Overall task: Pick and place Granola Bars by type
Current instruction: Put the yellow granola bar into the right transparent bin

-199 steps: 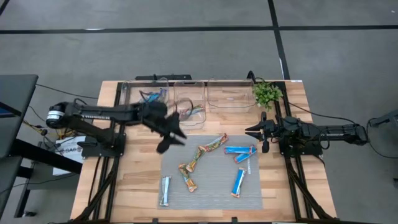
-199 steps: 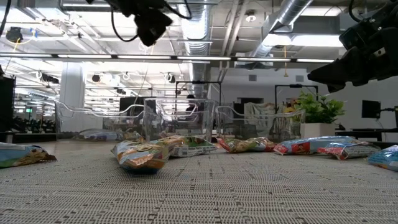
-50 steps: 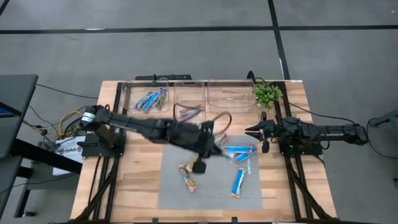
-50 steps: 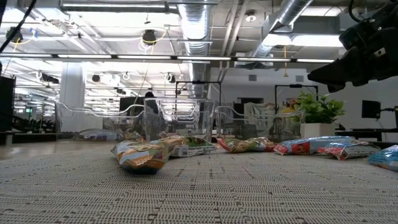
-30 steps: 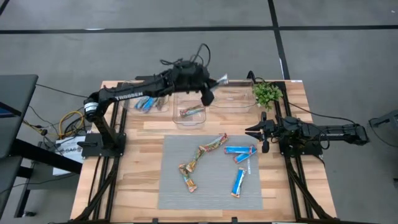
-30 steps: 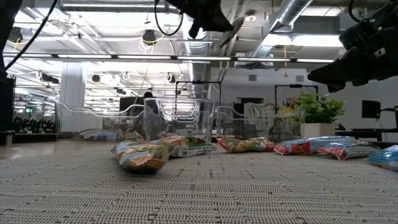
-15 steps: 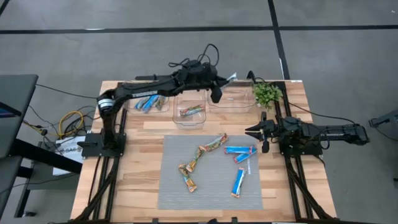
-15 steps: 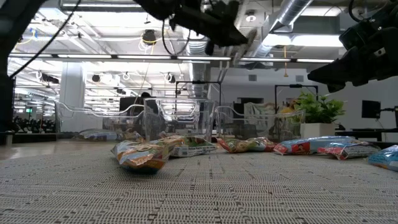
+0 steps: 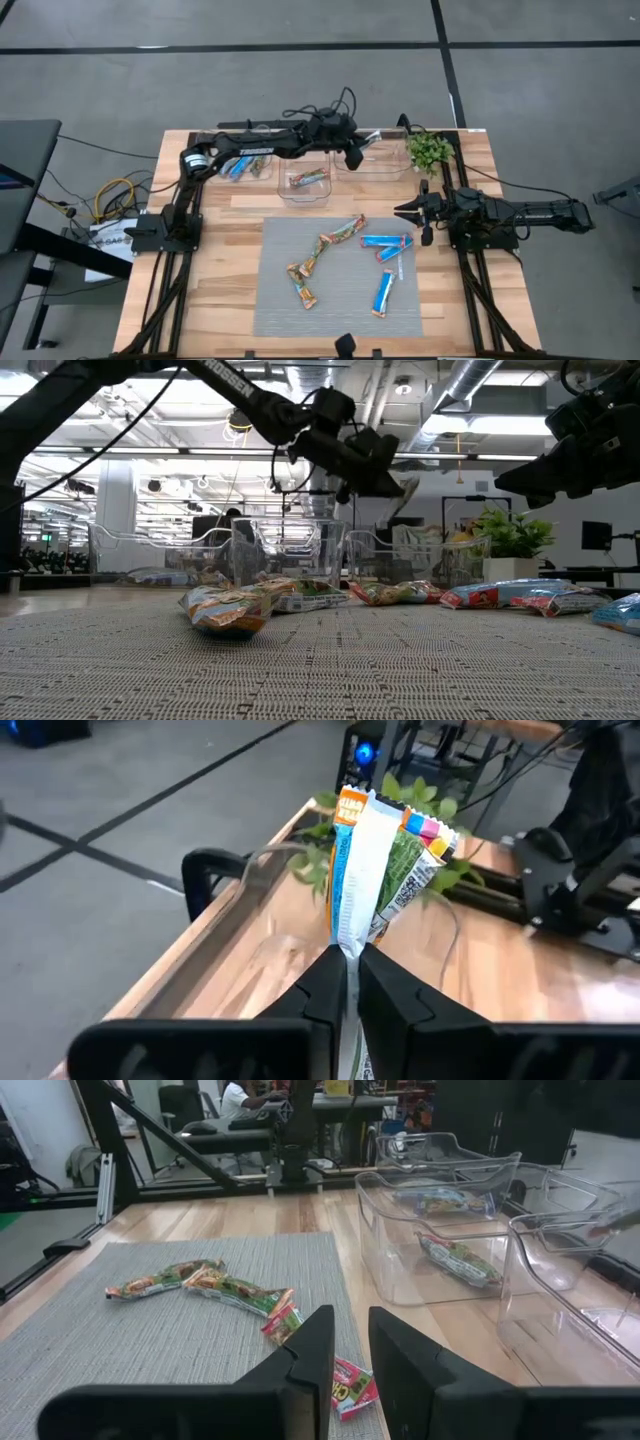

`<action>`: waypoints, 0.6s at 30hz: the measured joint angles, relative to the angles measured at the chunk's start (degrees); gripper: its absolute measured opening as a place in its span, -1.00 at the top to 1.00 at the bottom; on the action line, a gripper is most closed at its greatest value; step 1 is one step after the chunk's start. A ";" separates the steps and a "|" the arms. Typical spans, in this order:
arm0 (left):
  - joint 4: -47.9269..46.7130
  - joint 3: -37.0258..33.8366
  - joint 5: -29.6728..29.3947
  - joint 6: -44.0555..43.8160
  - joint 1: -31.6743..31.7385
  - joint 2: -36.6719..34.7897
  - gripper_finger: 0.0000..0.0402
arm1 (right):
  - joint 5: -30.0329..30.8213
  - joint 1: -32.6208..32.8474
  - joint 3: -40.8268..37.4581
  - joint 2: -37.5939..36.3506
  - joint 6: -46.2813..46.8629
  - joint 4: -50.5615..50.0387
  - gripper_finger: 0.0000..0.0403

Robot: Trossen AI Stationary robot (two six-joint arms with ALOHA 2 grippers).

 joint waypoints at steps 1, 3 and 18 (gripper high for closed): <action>-0.43 -0.01 0.00 -0.02 0.13 0.05 0.88 | 0.00 0.00 0.00 0.00 -0.01 0.00 0.71; -0.66 -0.02 -0.14 0.39 0.13 0.05 0.82 | 0.02 0.00 0.00 0.00 0.01 0.02 0.71; -0.57 -0.02 -0.08 1.33 0.33 0.02 0.39 | 0.06 0.01 0.00 0.00 -0.02 0.00 0.71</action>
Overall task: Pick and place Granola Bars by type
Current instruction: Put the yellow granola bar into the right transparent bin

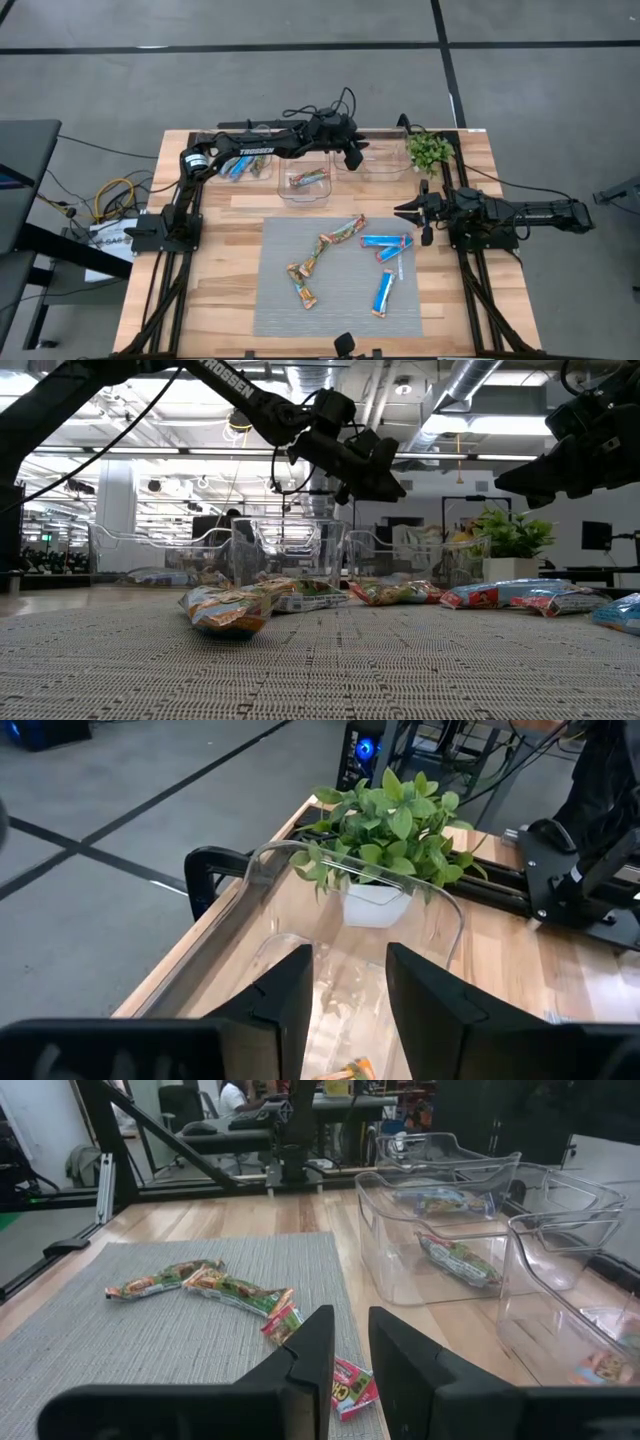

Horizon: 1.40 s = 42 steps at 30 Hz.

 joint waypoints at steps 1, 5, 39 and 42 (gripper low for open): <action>0.00 0.00 0.01 -0.10 0.00 0.00 0.39 | 0.00 0.02 0.00 0.00 0.00 0.02 0.71; 0.79 0.00 0.80 -2.64 -0.02 0.00 0.40 | 0.04 0.02 0.00 0.00 0.00 0.02 0.71; -17.19 0.04 7.17 6.33 -20.48 -20.94 0.41 | -0.03 0.00 0.00 -0.01 0.01 0.00 0.71; -22.78 0.04 7.12 9.61 -24.27 -20.94 0.41 | -0.02 0.02 0.00 0.00 0.02 0.00 0.71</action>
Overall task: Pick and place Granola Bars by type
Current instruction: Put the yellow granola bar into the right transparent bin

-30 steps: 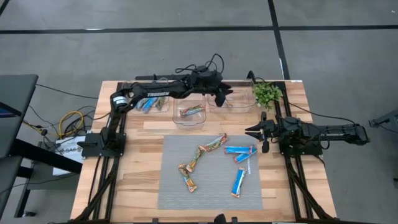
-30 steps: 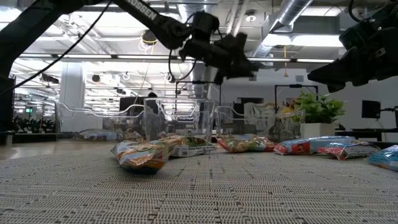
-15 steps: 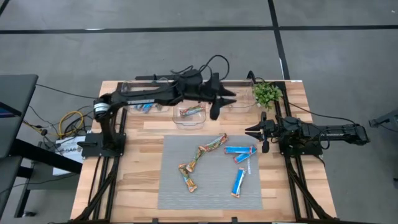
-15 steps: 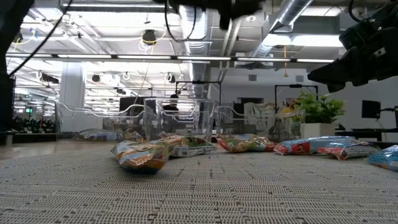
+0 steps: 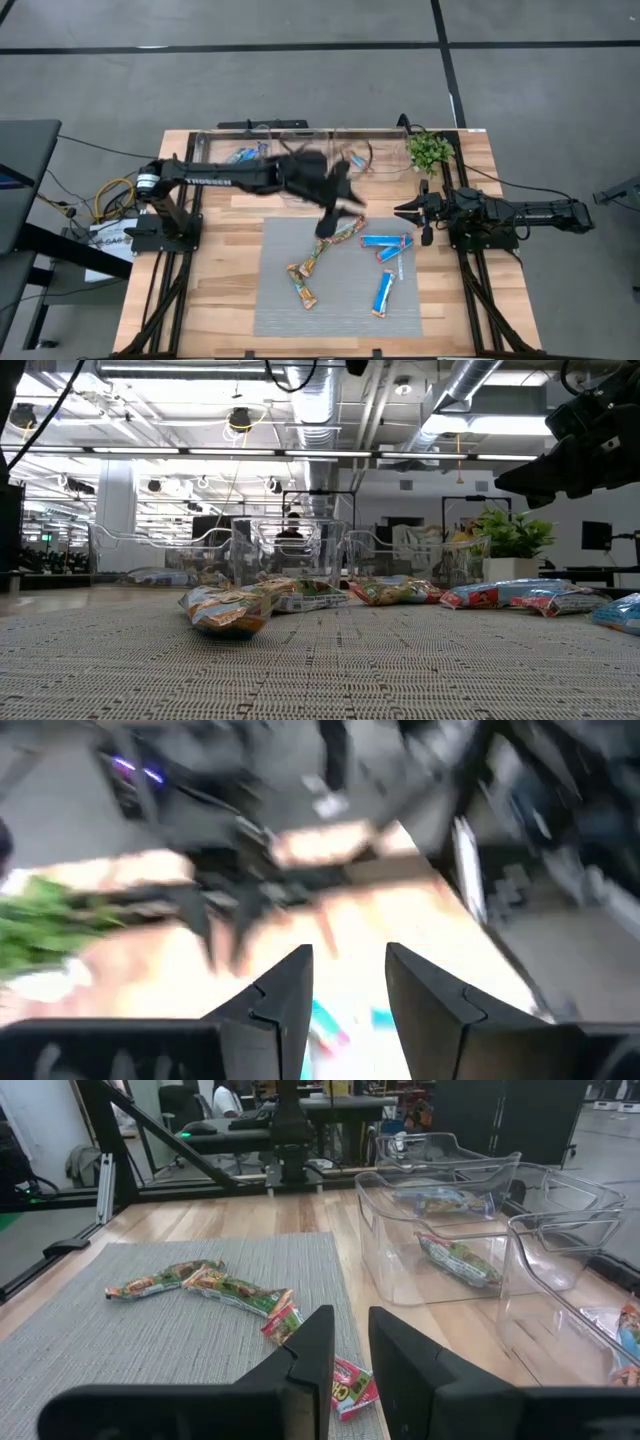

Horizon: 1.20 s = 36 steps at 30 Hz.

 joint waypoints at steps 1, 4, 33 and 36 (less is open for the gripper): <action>-2.43 0.00 -0.04 2.18 -1.35 0.00 0.41 | 0.00 -0.01 0.00 0.00 -0.02 0.00 0.71; -11.20 0.00 -1.11 10.07 -5.48 0.00 0.41 | 0.00 -0.01 0.00 -0.01 -0.02 0.01 0.71; -50.17 -3.82 -12.42 27.96 -23.88 0.15 0.41 | 0.02 0.00 0.00 0.00 -0.02 0.00 0.71; -47.37 -5.20 -12.45 27.99 -23.88 0.09 0.41 | 0.00 -0.01 0.00 0.00 0.00 0.02 0.71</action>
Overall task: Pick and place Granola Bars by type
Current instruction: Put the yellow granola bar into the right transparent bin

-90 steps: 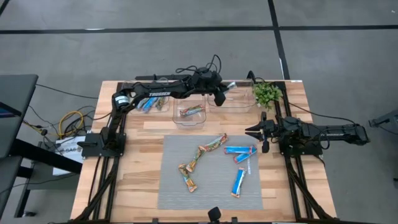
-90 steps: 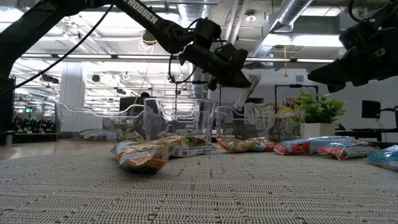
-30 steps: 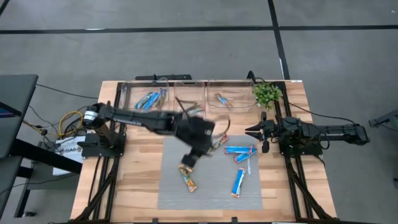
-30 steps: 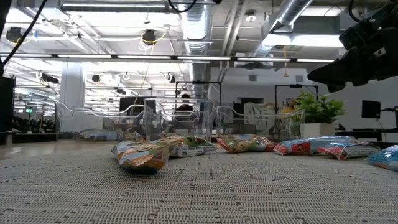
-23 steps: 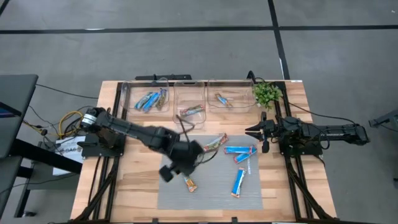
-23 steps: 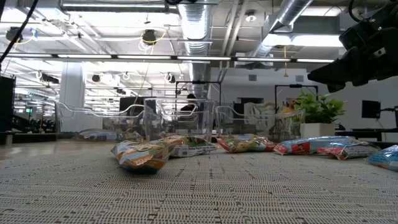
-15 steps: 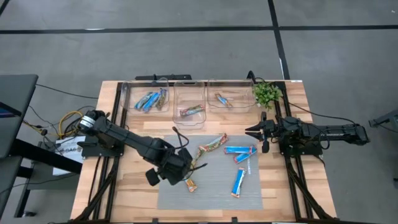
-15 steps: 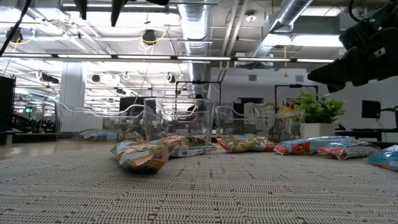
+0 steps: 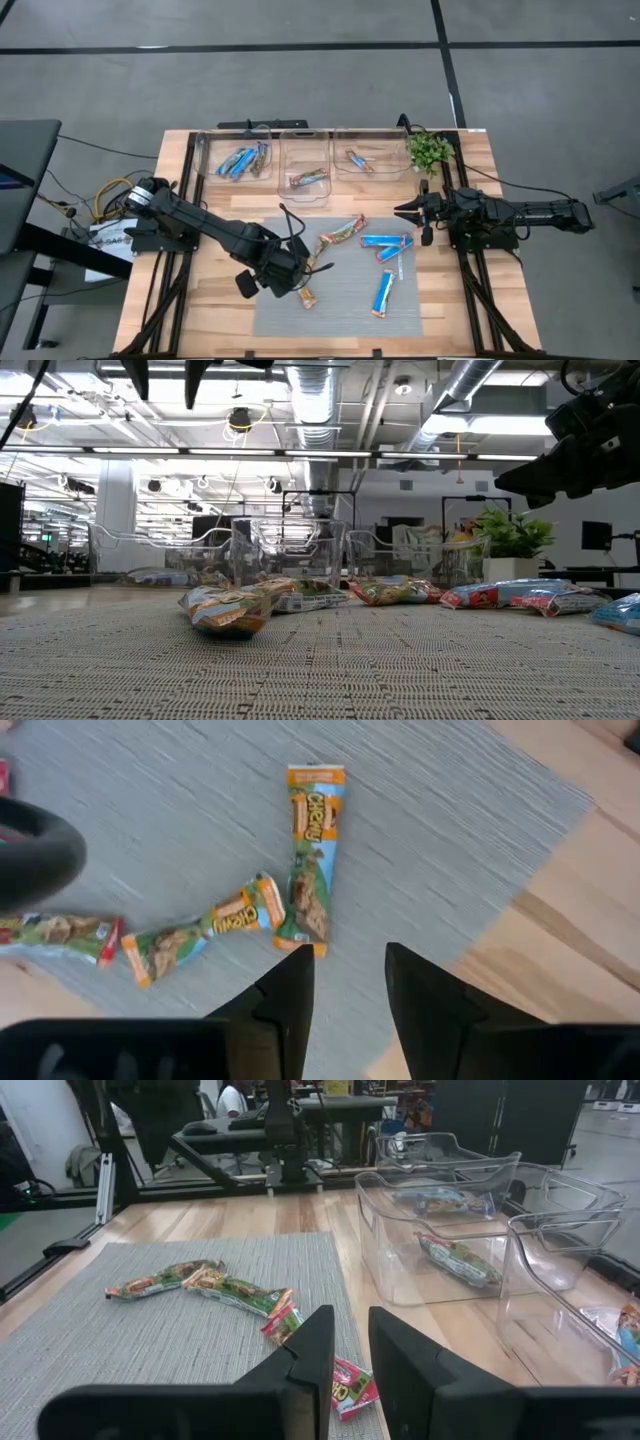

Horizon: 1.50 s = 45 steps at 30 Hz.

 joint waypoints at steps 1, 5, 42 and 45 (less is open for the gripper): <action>1.24 -0.98 -0.04 0.00 0.00 0.02 0.41 | 0.00 -0.01 0.00 0.00 -0.01 -0.02 0.71; 7.54 -6.43 -1.08 1.35 -0.26 0.02 0.41 | 0.00 0.01 0.00 0.00 -0.02 0.00 0.71; 45.11 -25.83 -7.03 8.04 -1.22 8.28 0.01 | 0.02 0.01 0.00 0.00 -0.01 -0.02 0.71; 44.82 -25.86 -5.45 8.03 -1.20 8.33 0.21 | 0.02 0.01 0.00 -0.01 0.00 -0.02 0.71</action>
